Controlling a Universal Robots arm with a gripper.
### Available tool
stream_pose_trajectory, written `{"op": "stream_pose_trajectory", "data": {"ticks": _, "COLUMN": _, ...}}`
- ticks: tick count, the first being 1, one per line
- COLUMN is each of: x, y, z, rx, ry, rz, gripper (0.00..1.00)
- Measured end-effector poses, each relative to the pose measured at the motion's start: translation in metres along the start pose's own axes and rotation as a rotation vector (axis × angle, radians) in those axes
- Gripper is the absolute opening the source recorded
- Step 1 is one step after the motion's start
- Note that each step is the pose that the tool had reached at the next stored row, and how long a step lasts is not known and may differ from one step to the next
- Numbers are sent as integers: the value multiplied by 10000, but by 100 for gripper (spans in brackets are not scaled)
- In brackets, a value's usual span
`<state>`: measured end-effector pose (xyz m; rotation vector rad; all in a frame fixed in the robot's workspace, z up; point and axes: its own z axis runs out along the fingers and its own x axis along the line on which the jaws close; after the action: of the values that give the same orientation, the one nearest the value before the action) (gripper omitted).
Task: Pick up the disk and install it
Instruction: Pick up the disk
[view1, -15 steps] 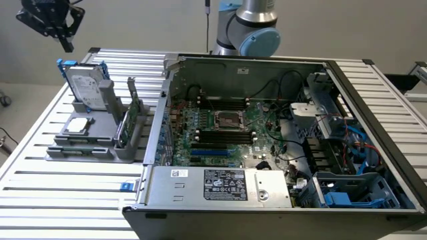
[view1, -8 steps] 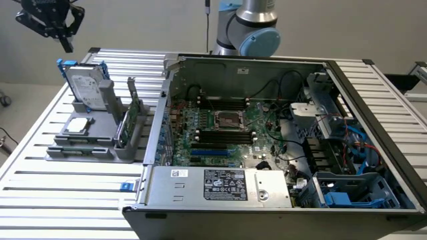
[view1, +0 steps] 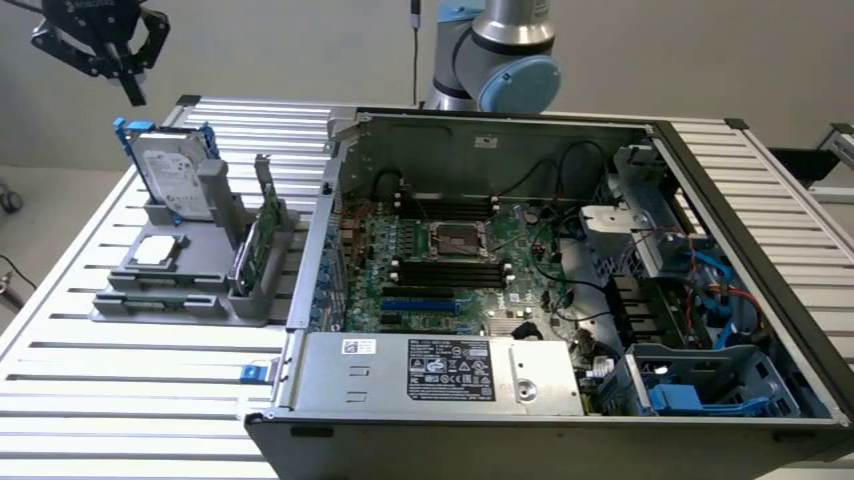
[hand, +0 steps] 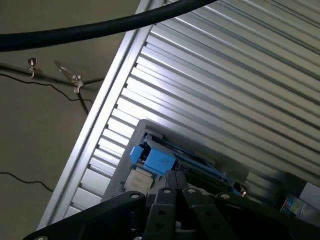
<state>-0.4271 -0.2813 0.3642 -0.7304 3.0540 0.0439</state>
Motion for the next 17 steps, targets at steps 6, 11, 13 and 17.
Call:
{"op": "stream_pose_trajectory", "data": {"ticks": 6, "x": 0, "y": 0, "z": 4, "rx": -9, "ry": 29, "rz": -1095, "gripper": 11}}
{"op": "stream_pose_trajectory", "data": {"ticks": 11, "x": 0, "y": 0, "z": 7, "rx": -16, "ry": 54, "rz": -1995, "gripper": 11}}
{"op": "stream_pose_trajectory", "data": {"ticks": 13, "x": 0, "y": -1, "z": 9, "rx": -18, "ry": 64, "rz": -2370, "gripper": 11}}
{"op": "stream_pose_trajectory", "data": {"ticks": 17, "x": 0, "y": -1, "z": 12, "rx": -23, "ry": 83, "rz": -3089, "gripper": 11}}
